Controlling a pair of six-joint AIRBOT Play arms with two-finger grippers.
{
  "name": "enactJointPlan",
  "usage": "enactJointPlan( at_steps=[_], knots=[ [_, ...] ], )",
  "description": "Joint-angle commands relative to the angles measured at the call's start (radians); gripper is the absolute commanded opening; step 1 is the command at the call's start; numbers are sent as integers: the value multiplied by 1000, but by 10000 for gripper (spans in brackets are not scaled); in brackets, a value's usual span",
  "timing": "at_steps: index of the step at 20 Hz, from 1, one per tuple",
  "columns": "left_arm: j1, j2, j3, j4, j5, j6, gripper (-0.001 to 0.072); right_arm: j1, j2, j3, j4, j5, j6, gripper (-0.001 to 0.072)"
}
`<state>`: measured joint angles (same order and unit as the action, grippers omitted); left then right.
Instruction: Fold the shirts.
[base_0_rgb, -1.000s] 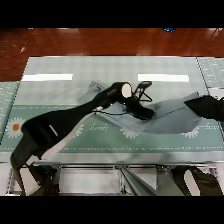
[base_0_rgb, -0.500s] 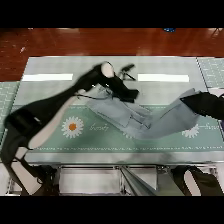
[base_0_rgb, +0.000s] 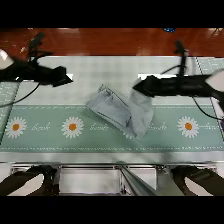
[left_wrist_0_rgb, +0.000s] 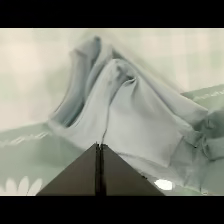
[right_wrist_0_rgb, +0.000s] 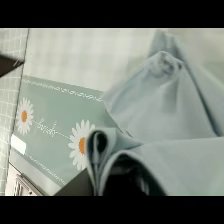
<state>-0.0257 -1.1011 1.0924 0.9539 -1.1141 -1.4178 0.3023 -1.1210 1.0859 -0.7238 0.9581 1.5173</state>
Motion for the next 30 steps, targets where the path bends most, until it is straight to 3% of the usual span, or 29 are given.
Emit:
enactJointPlan(
  at_steps=[1, 5, 6, 8, 11, 14, 16, 18, 20, 22, 24, 25, 27, 30],
  knots=[
    [70, 296, -320, -32, 51, 23, 18, 140, -314, 206, 23, -80, -4, 21],
    [41, 438, -519, -101, 87, 22, 18, 187, -567, 369, 65, -107, -4, 22],
    [35, 442, -543, -105, 93, 22, 18, 191, -613, 386, 84, -120, -2, 89],
    [27, 434, -564, -109, 95, 23, 18, 191, -664, 390, 136, -140, -27, 414],
    [26, 427, -563, -110, 126, 30, 18, 143, -648, 390, 157, -111, -36, 412],
    [28, 427, -563, -109, 146, 30, 18, -20, -512, 390, 152, 82, -45, 411],
    [28, 427, -563, -109, 146, 30, 18, -140, -364, 389, 11, 246, -29, 411],
    [28, 427, -563, -109, 146, 30, 18, -203, -169, 339, -377, 343, 87, 411],
    [27, 427, -563, -109, 146, 30, 18, -206, 54, 145, -753, 330, 294, 411],
    [27, 427, -563, -109, 146, 30, 18, -206, 270, -154, -847, 209, 465, 411],
    [27, 427, -563, -109, 146, 30, 18, -206, 418, -439, -749, 32, 584, 411],
    [27, 427, -563, -109, 146, 29, 18, -206, 451, -560, -629, -61, 595, 411],
    [27, 427, -563, -109, 146, 29, 18, -191, 441, -728, -367, -234, 521, 411],
    [27, 427, -563, -109, 146, 26, 18, -96, 330, -793, -187, -407, 459, 410]
  ],
)
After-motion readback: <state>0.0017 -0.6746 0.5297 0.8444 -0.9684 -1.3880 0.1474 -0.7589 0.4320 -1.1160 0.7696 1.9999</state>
